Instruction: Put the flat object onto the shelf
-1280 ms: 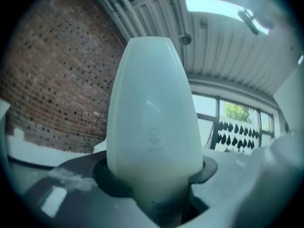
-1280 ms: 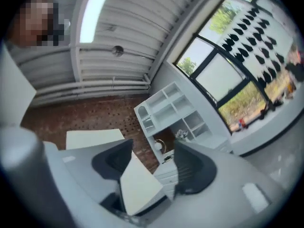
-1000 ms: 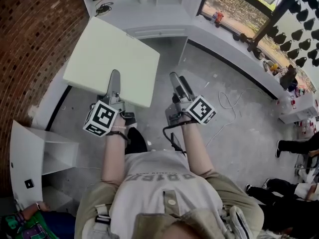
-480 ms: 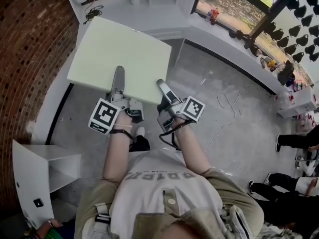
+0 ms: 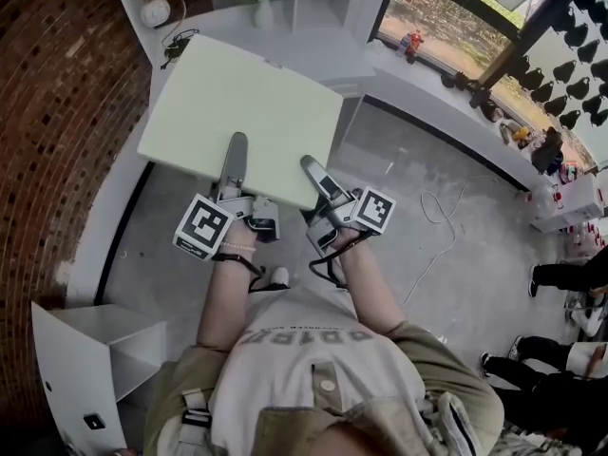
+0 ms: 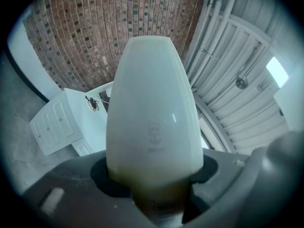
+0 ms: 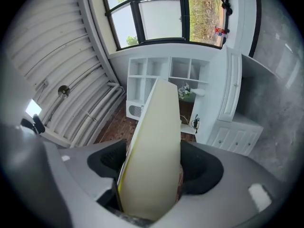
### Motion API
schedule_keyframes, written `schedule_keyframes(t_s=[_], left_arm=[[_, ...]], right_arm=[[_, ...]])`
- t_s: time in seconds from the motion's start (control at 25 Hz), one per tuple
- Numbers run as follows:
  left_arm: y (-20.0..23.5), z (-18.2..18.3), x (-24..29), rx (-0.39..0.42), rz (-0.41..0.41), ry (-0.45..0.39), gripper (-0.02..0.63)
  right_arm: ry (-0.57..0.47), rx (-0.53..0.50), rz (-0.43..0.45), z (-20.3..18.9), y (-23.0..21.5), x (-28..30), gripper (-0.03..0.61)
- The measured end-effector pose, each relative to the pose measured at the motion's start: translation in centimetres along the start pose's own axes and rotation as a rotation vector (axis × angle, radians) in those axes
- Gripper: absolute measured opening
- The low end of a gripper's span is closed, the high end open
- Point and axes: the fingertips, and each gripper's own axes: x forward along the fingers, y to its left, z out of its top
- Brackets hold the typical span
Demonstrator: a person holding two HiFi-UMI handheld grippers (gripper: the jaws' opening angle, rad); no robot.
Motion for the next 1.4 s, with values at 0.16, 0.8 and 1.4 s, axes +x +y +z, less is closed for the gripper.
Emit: schedule_keyframes(t_s=[0.16, 0.8, 1.4], left_arm=[[0.9, 1.8, 2.9, 0.009, -0.053, 0.028, 0.326], [3.9, 1.6, 9.6, 0.063, -0.173, 0.258, 0.396], [3.7, 1.4, 21.6, 0.069, -0.223, 0.226, 0.396]], right_arm=[[-0.008, 0.004, 0.024, 1.0, -0.7, 3.1, 0.340], [-0.051, -0.143, 0.019, 8.5, -0.4, 10.2, 0.331], [-0.010, -0.199, 0.064, 18.6, -2.1, 17.2, 0.331]])
